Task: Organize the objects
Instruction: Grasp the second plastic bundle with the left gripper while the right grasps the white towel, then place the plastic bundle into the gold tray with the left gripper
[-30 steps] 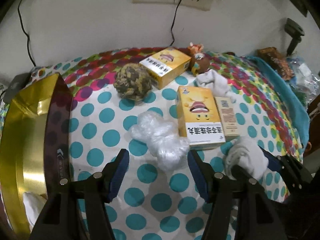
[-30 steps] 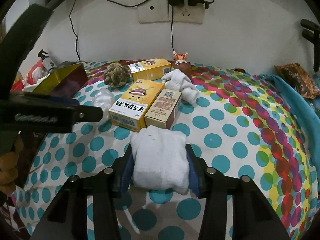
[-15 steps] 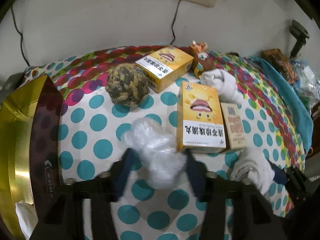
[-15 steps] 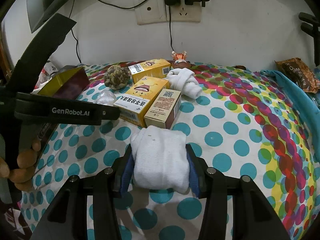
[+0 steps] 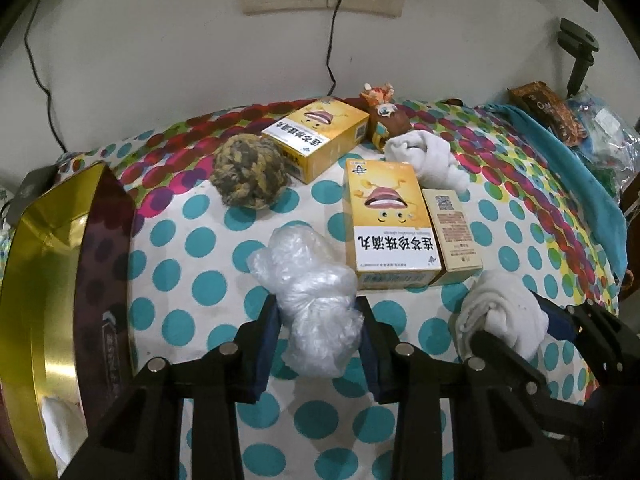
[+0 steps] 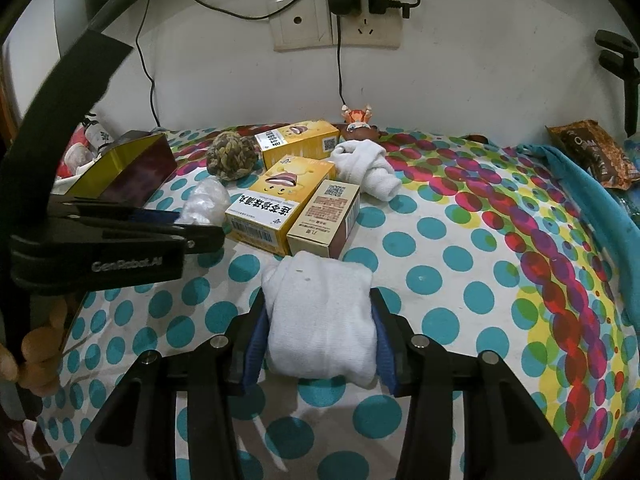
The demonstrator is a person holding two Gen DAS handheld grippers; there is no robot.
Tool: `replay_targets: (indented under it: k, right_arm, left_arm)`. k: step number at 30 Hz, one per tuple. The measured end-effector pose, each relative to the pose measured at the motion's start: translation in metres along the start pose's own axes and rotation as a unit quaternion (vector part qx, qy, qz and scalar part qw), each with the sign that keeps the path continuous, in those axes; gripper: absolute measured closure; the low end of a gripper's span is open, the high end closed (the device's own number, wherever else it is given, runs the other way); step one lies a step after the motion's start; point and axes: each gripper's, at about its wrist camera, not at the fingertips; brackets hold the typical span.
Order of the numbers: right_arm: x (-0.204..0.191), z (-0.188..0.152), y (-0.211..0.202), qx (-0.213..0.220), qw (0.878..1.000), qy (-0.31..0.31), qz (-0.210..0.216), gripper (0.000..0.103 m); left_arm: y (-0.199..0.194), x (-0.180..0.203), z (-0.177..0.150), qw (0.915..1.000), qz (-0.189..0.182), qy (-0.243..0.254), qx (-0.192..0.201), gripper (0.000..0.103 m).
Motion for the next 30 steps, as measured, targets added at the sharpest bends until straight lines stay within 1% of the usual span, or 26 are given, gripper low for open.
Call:
replay_targets:
  k: [4, 10, 12, 15, 18, 20, 24, 30]
  right_arm:
    - [0.000, 0.000, 0.000, 0.002, 1.000, 0.001, 0.000, 0.060]
    - [0.001, -0.002, -0.003, 0.007, 1.000, 0.002, -0.006, 0.060]
    - [0.002, -0.001, -0.003, 0.008, 1.000, 0.004, -0.009, 0.060]
    - [0.004, -0.001, -0.003, 0.007, 1.000, 0.006, -0.010, 0.060]
    - [0.004, 0.000, -0.003, 0.007, 1.000, 0.007, -0.011, 0.060]
    - [0.003, -0.001, -0.003, 0.007, 1.000, 0.005, -0.014, 0.060]
    - [0.003, 0.000, -0.002, 0.007, 1.000, 0.008, -0.017, 0.060]
    - [0.004, 0.001, -0.002, 0.007, 1.000, 0.012, -0.017, 0.059]
  left_arm:
    - [-0.012, -0.001, -0.006, 0.9999, 0.004, -0.008, 0.007, 0.066]
    - [-0.037, -0.004, -0.021, 0.9992, 0.029, -0.018, 0.019, 0.066]
    - [-0.048, -0.005, -0.026, 0.9987, 0.040, -0.019, 0.026, 0.066]
    - [-0.069, -0.003, -0.036, 0.9967, 0.068, -0.006, 0.044, 0.066]
    - [-0.083, -0.002, -0.043, 0.9948, 0.088, 0.005, 0.050, 0.066]
    - [-0.093, -0.005, -0.049, 0.9936, 0.099, 0.004, 0.056, 0.066]
    - [-0.109, -0.021, -0.063, 0.9912, 0.115, -0.018, 0.064, 0.066]
    - [-0.117, -0.067, -0.087, 0.9853, 0.141, -0.084, 0.049, 0.066]
Point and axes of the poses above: each gripper's, at about its wrist camera, not at the fingertips, and y roughly the way its jaws point, x to its right, z to its top, and after that the axes turned 10 degrees about y, right-handed
